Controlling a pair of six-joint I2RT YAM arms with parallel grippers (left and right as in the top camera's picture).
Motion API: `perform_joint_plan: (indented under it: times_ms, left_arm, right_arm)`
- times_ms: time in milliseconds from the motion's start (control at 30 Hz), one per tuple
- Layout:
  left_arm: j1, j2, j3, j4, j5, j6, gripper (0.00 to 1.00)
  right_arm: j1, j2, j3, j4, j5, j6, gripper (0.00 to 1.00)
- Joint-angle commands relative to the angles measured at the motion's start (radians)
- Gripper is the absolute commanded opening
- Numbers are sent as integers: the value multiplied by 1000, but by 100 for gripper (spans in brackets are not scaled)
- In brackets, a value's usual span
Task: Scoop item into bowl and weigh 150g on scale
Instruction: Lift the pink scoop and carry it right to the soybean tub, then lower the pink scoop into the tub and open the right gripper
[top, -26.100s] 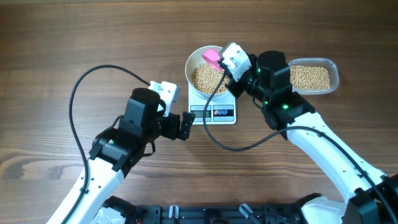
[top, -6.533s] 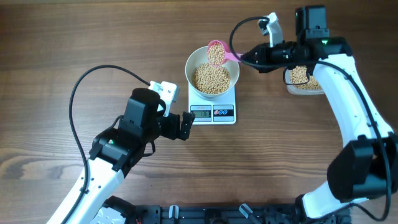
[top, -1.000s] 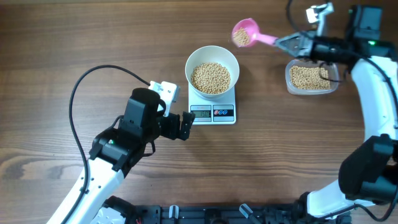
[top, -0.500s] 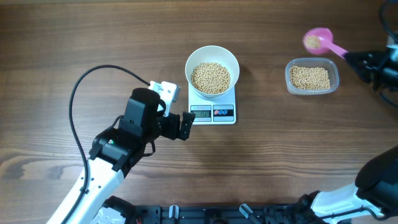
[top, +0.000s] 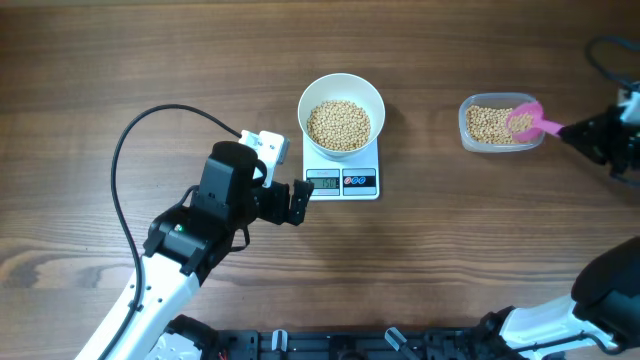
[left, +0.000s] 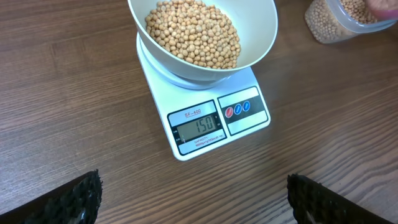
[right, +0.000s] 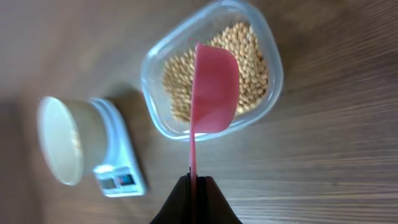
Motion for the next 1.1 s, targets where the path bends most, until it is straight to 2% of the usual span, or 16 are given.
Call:
perform_joint_plan:
  times_ms: [0, 367, 433, 633, 767, 833, 867, 967, 1000, 1067]
  left_arm:
    - [-1, -13, -4, 3, 4, 13, 100]
    - [-1, -13, -4, 3, 4, 13, 100]
    - [-1, -13, -4, 3, 4, 13, 100]
    - [-1, -13, -4, 3, 5, 13, 100]
    - [-1, -13, -4, 3, 4, 13, 100]
    - [-1, -13, -4, 3, 4, 13, 100]
    - [-1, -13, -4, 3, 4, 13, 100]
    - [-1, -13, -4, 3, 4, 13, 100]
    - [-1, -13, -4, 3, 4, 13, 100]
    - [-1, -13, -4, 3, 4, 13, 100]
  right_arm:
    - [107, -23, 17, 6, 183, -86, 4]
    - [423, -23, 17, 102, 716, -83, 4]
    - [456, -22, 17, 119, 744, -82, 4]
    - [451, -22, 16, 154, 654, -82, 4]
    - [396, -22, 13, 151, 518, -82, 4]
    - [357, -22, 5, 150, 437, -82, 15]
    - [327, -22, -5, 151, 384, -82, 27]
    - [256, -20, -22, 141, 299, -81, 28]
    - [238, -18, -23, 138, 284, -79, 33]
    - [195, -18, -23, 132, 263, -76, 37]
